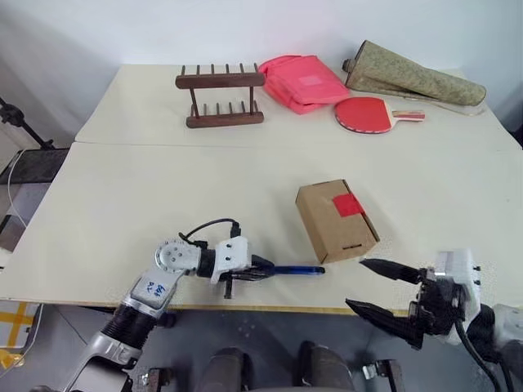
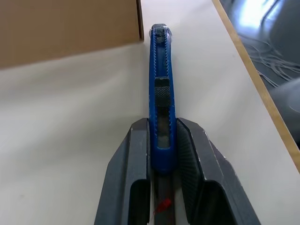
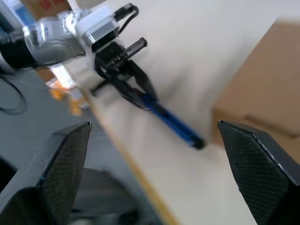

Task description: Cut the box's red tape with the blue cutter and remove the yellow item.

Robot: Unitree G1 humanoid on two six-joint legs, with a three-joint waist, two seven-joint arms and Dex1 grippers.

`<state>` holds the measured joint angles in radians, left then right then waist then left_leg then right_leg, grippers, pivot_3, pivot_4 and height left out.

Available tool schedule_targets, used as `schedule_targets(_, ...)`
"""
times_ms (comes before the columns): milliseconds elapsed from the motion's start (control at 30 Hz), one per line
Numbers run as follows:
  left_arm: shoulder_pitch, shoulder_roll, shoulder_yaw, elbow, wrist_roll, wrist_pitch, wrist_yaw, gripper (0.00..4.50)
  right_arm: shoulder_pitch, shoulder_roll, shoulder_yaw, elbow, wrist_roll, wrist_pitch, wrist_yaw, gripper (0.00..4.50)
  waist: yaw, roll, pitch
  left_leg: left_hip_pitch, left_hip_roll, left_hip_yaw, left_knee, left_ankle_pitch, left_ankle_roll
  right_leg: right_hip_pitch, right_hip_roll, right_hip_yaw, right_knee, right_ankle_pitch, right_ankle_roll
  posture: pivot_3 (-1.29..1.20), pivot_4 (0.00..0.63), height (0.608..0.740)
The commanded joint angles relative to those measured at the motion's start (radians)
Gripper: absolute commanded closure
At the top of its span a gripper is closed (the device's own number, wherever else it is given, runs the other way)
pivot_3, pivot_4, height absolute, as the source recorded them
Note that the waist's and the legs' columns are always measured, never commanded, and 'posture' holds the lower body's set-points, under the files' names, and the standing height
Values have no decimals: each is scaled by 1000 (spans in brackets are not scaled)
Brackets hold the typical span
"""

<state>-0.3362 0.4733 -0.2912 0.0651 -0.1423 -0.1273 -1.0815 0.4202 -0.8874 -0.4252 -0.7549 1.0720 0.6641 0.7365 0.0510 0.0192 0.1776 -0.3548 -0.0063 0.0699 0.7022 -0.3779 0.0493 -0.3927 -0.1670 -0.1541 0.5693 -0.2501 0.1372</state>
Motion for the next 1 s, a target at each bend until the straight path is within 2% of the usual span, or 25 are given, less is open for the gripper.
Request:
schedule_targets(33,25,26,58,-32,-50,-231,-49,4039,-62,-76,46,51,303,188,-205,0,-2,-1,1,-1,0,-1,1,0,0,0,0,0,0,0,-1,0,150,740)
schedule_targets(133,38,37,70,-56,-57,-305,-57,4039,-142,-121,118,135,491,265,-378,0,-6,-1,1,-1,1,-2,0,0,-1,0,-5,3,-1,-1,-2,0,150,740)
schedule_targets(233,37,37,62,-63,-45,-340,-50,4039,-235,-106,183,198,602,276,-510,0,-4,-1,1,-2,1,-2,0,-1,-1,0,0,0,-1,-1,-2,0,150,740)
schedule_targets(400,35,36,48,-71,-28,-336,-33,4039,-365,-59,267,259,692,281,-600,0,-1,-1,1,-3,0,0,1,0,0,0,1,-5,-2,-1,-1,0,150,740)
schedule_targets(533,32,28,46,-66,-9,-327,-6,4039,-419,-50,332,285,720,312,-626,0,-1,-1,1,-3,0,0,1,0,0,0,2,-6,-2,0,-1,0,150,740)
schedule_targets(567,32,28,43,-66,-6,-326,-5,4039,-429,-45,344,286,722,317,-626,296,-1,-1,1,-3,0,0,1,0,0,0,2,-6,-2,0,-1,0,150,740)
schedule_targets(733,35,33,33,-68,-2,-329,-2,4039,-456,-26,376,287,716,325,-634,438,-1,-1,1,-4,0,0,1,0,0,-1,2,-6,-2,0,-1,0,150,740)
schedule_targets(800,37,33,29,-69,-1,-330,-2,4039,-464,-17,386,288,711,328,-629,900,-1,-1,1,-4,0,0,1,0,0,-1,2,-6,-2,0,-1,0,150,740)
schedule_targets(967,39,32,25,-72,0,-327,-1,4039,-485,14,403,298,698,328,-636,900,-2,-1,1,-4,0,0,1,0,0,-1,2,-6,-2,0,-1,0,150,740)
schedule_targets(1000,39,31,25,-74,0,-324,0,4039,-486,17,407,298,693,330,-633,1154,-2,-1,1,-4,0,0,1,0,0,-1,2,-6,-2,0,-1,0,150,740)
